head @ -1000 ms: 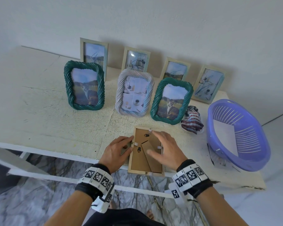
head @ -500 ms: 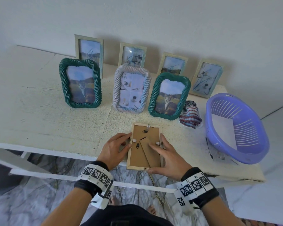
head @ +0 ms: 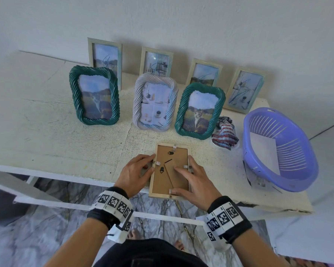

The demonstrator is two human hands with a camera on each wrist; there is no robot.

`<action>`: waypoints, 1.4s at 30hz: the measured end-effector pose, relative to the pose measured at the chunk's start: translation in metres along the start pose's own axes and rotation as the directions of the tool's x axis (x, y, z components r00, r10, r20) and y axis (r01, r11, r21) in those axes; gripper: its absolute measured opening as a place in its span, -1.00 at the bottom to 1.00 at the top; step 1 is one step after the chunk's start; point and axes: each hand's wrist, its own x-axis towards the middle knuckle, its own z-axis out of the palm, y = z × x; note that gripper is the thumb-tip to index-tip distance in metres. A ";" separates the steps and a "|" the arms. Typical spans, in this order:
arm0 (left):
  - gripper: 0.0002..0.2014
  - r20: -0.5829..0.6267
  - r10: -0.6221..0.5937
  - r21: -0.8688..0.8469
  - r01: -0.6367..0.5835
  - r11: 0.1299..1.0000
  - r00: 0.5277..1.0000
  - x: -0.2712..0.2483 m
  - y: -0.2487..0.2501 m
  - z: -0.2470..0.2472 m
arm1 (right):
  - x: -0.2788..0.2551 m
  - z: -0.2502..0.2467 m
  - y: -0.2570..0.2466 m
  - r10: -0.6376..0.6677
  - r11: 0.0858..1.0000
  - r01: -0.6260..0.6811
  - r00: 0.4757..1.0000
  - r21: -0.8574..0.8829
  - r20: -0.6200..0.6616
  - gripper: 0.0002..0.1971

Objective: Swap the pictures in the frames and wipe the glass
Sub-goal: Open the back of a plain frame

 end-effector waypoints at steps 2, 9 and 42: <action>-0.51 -0.002 -0.001 -0.001 0.001 1.000 1.000 -0.001 0.000 0.000 | -0.001 0.000 -0.001 0.002 1.000 -0.002 1.000 0.001 -0.008 -0.22; -0.40 0.012 -0.094 -0.110 0.095 0.989 0.995 -0.002 0.009 0.001 | -0.003 0.001 -0.010 0.047 0.997 -0.044 0.998 0.062 -0.051 -0.36; -0.60 0.058 -0.379 -0.783 0.277 0.557 0.924 0.034 0.083 0.020 | -0.008 -0.065 0.014 0.428 0.470 -0.024 0.881 0.883 -0.204 -0.74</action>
